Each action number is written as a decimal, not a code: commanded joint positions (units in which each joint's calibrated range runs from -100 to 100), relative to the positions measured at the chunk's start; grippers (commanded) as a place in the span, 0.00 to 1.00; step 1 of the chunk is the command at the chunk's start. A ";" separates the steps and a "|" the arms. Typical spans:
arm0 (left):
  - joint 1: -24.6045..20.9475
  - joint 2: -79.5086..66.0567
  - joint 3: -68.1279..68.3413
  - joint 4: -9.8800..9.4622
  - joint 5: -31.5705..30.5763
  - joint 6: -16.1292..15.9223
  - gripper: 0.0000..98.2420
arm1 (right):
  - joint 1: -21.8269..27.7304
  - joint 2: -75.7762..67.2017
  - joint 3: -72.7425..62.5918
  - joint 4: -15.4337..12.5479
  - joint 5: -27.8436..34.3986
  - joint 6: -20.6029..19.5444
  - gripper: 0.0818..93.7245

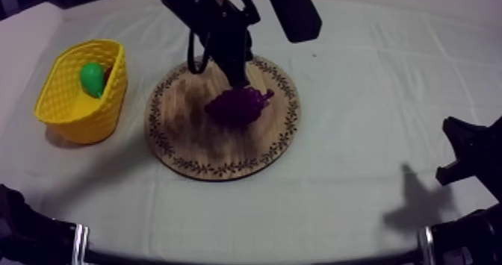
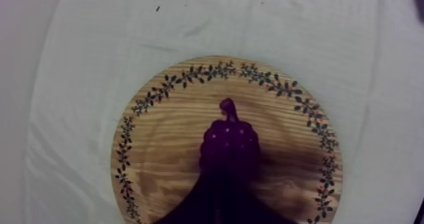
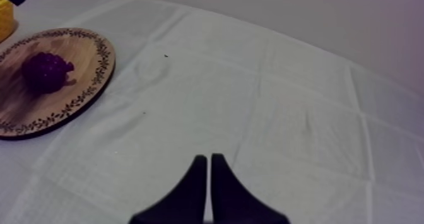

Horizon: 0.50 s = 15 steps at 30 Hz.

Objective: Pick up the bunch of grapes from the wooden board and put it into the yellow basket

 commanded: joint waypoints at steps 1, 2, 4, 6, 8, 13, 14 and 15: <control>-0.26 0.74 -0.08 -0.01 -0.78 -0.28 0.02 | 0.02 -0.01 -0.03 0.01 0.04 0.00 0.00; -0.45 0.95 -0.04 -0.03 -1.43 -0.04 0.06 | 0.02 -0.01 -0.03 0.01 0.04 0.00 0.00; -0.93 1.21 0.10 -0.08 -2.33 0.75 0.22 | 0.02 -0.01 -0.03 0.01 0.04 0.00 0.00; -1.54 1.33 0.29 0.09 -2.40 1.14 0.41 | 0.02 -0.01 -0.03 0.01 0.04 0.00 0.00; -2.17 1.40 0.58 0.36 -2.32 0.95 0.57 | 0.02 -0.01 -0.03 0.01 0.04 0.00 0.00; -3.38 1.21 2.26 1.13 -1.09 -1.54 0.90 | 0.02 -0.01 -0.03 0.01 0.04 0.00 0.00; -3.54 1.15 2.61 1.35 -0.99 -1.86 0.92 | 0.02 -0.01 -0.03 0.01 0.04 0.00 0.00; -3.65 1.11 2.92 1.51 -0.92 -2.08 0.94 | 0.02 -0.01 -0.03 0.01 0.04 0.00 0.00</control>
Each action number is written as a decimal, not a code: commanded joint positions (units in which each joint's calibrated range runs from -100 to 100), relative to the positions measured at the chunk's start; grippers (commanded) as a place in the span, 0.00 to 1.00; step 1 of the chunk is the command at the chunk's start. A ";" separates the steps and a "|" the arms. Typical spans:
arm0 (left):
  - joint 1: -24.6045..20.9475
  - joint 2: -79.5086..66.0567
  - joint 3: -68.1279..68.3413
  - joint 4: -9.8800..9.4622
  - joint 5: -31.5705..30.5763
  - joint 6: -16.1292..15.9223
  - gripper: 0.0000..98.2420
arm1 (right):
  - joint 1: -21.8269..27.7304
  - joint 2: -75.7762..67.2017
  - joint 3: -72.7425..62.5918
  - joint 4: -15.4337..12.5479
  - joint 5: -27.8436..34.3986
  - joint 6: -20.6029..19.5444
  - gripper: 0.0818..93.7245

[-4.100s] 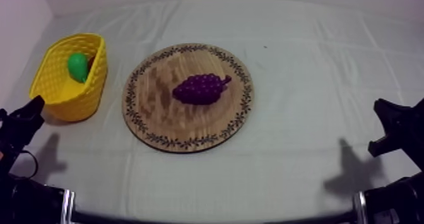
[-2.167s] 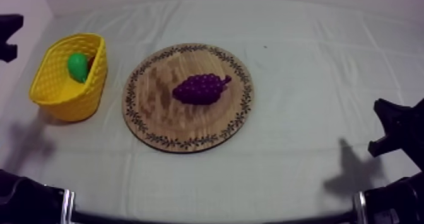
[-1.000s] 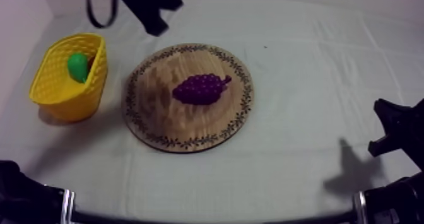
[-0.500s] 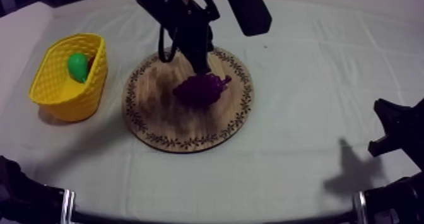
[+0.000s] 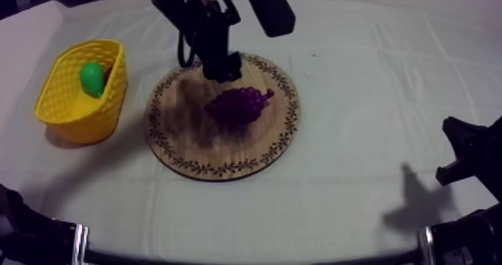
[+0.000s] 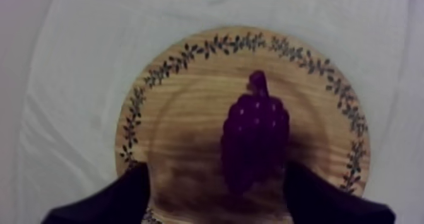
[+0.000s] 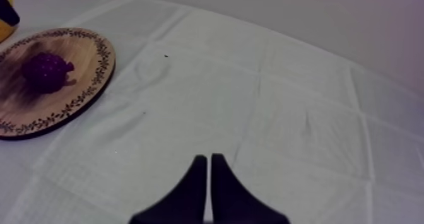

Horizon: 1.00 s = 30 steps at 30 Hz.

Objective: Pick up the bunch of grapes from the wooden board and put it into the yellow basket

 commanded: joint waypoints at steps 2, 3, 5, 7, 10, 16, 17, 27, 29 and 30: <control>-0.15 -0.06 0.86 0.33 0.14 -0.72 0.96 | 0.02 -0.01 -0.03 0.01 0.04 0.00 0.00; -0.18 0.01 1.23 0.47 0.12 -0.85 0.97 | 0.02 -0.01 -0.03 0.01 0.04 0.00 0.00; -0.23 0.21 2.06 0.79 -0.25 -1.09 0.97 | 0.02 -0.01 -0.03 0.01 0.04 0.00 0.00; -0.25 0.67 3.07 1.14 -1.09 -1.38 0.97 | 0.02 -0.01 -0.03 0.01 0.04 0.00 0.00; -0.27 2.00 4.54 1.58 -3.06 -1.71 0.97 | 0.02 -0.01 -0.03 0.01 0.04 0.00 0.00; -0.80 7.29 5.17 3.38 -8.22 -2.92 0.93 | 0.02 -0.01 -0.03 0.01 0.04 0.00 0.00; -0.93 8.30 4.88 3.68 -8.81 -3.23 0.92 | 0.02 -0.01 -0.03 0.01 0.04 0.00 0.00; -1.59 17.59 0.03 4.36 -11.12 -4.39 0.89 | 0.02 -0.01 -0.03 0.01 0.04 0.04 0.00; -1.66 19.17 -0.65 4.32 -11.39 -4.37 0.88 | 0.02 -0.01 -0.03 0.01 0.04 0.04 0.00; -1.68 19.85 -1.01 4.30 -11.47 -4.31 0.87 | 0.02 -0.01 -0.03 0.01 0.04 0.04 0.00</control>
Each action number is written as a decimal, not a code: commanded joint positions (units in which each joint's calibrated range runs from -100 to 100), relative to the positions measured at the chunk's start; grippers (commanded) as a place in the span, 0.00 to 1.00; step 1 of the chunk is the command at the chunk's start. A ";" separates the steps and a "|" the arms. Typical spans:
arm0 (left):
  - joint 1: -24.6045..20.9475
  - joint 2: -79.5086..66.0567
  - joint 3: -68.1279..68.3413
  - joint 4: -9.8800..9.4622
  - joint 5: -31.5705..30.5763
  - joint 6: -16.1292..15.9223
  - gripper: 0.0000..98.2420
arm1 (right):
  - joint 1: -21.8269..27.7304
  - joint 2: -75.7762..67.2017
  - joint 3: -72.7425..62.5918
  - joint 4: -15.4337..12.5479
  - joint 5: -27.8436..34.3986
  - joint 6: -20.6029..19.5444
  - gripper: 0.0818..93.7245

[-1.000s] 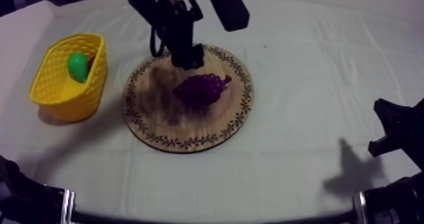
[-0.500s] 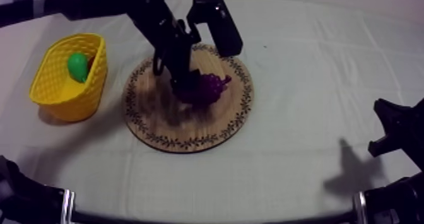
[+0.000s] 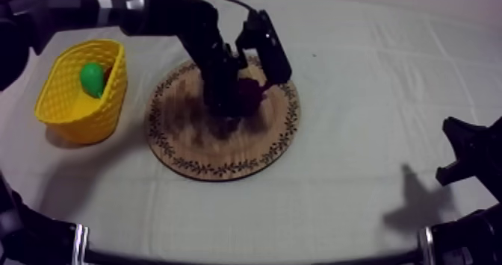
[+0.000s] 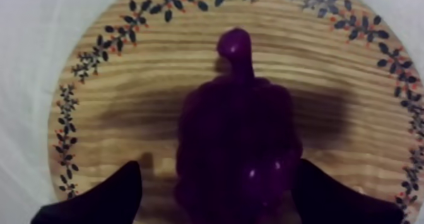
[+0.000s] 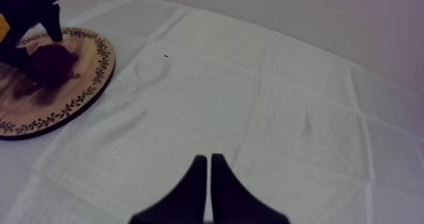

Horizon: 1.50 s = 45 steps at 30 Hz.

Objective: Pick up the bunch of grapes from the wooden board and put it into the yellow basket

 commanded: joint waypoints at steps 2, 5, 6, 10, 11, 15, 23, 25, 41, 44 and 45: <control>-0.11 2.05 -0.82 -0.03 -0.04 0.24 0.86 | 0.02 -0.01 -0.03 0.01 0.04 0.01 0.00; -0.23 3.30 -1.43 -0.05 -0.10 0.36 0.84 | 0.02 -0.01 -0.03 0.01 0.04 -0.01 0.00; -0.24 3.65 -1.59 -0.04 -0.11 0.38 0.83 | 0.02 -0.01 -0.03 0.01 0.04 -0.02 0.00; -0.32 4.47 -2.13 0.14 -0.13 0.69 0.79 | 0.02 -0.01 -0.03 0.01 0.04 -0.02 0.00; -0.33 4.53 -2.25 0.17 -0.13 0.94 0.77 | 0.02 -0.01 -0.03 0.01 0.04 -0.01 0.00; -0.38 3.99 -2.49 0.34 -0.18 1.97 0.67 | 0.02 -0.01 -0.03 0.01 0.04 -0.01 0.00; -0.68 -0.14 -1.01 0.95 -0.65 3.49 0.57 | 0.02 -0.01 -0.03 0.01 0.04 -0.03 0.00; -0.91 -1.96 0.28 1.08 -0.71 3.56 0.55 | 0.02 -0.01 -0.03 0.01 0.04 -0.03 0.00; -5.73 -33.16 20.78 1.22 5.61 7.32 0.46 | 0.02 -0.01 -0.03 0.01 0.04 0.01 0.00; -7.41 -40.37 24.99 0.70 6.57 8.86 0.46 | 0.02 -0.01 -0.03 0.01 0.04 0.01 0.00; -8.07 -42.58 25.87 0.49 6.72 9.47 0.46 | 0.02 -0.01 -0.03 0.01 0.04 0.01 0.00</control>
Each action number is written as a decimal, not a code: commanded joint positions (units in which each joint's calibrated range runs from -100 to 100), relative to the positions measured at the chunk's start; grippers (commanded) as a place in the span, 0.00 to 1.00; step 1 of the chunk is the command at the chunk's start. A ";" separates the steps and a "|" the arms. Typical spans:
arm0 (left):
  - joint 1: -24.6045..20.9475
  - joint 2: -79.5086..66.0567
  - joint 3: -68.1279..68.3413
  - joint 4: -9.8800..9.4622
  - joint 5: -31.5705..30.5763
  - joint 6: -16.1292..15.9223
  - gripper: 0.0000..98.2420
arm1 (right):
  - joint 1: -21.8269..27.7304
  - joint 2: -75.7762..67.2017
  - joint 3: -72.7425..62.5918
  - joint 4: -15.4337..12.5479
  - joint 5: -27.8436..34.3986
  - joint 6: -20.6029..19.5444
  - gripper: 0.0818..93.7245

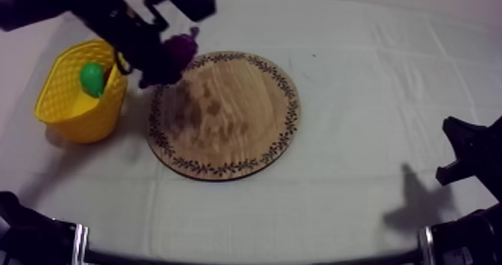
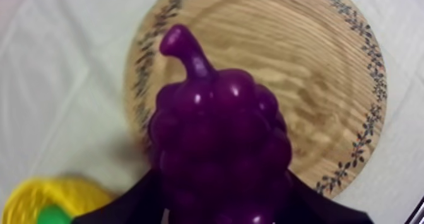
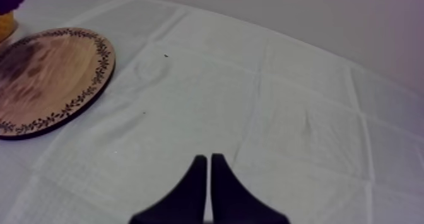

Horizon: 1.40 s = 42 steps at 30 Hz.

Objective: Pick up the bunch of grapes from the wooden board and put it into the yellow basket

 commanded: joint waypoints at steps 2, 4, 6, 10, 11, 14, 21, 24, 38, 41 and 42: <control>-2.52 -11.64 3.58 -0.58 0.13 1.99 0.46 | 0.02 -0.01 -0.03 0.01 0.04 0.02 0.00; -4.43 -14.80 3.79 -1.15 -0.08 2.88 0.46 | 0.02 -0.01 -0.03 0.01 0.04 0.02 0.00; -6.74 -16.99 3.54 -1.61 -1.19 3.50 0.46 | 0.02 -0.01 -0.03 0.01 0.04 0.02 0.00; -11.98 -18.40 2.33 -2.18 -3.98 4.22 0.44 | 0.02 -0.01 -0.03 0.01 0.04 0.02 0.00; -13.23 -18.26 2.01 -2.27 -4.34 4.30 0.44 | 0.02 -0.01 -0.03 0.01 0.04 0.02 0.00; -16.60 -17.34 2.03 -2.55 -4.77 4.22 0.43 | 0.02 -0.01 -0.03 0.01 0.04 0.02 0.00; -20.56 -14.48 6.87 -5.27 -4.98 5.85 0.44 | 0.02 -0.01 -0.03 0.01 0.04 -0.01 0.00; -21.34 -13.67 8.89 -6.14 -5.44 6.59 0.44 | 0.02 -0.01 -0.03 0.01 0.04 0.00 0.00; -22.34 -13.83 13.63 -6.81 -5.71 6.42 0.82 | 0.02 -0.01 -0.03 0.01 0.04 0.02 0.00; -22.31 -14.32 13.62 -6.94 -5.40 6.23 0.92 | 0.02 -0.01 -0.03 0.01 0.04 0.02 0.00; -22.29 -14.53 13.60 -6.99 -5.43 6.27 0.94 | 0.02 -0.01 -0.03 0.01 0.04 0.02 0.00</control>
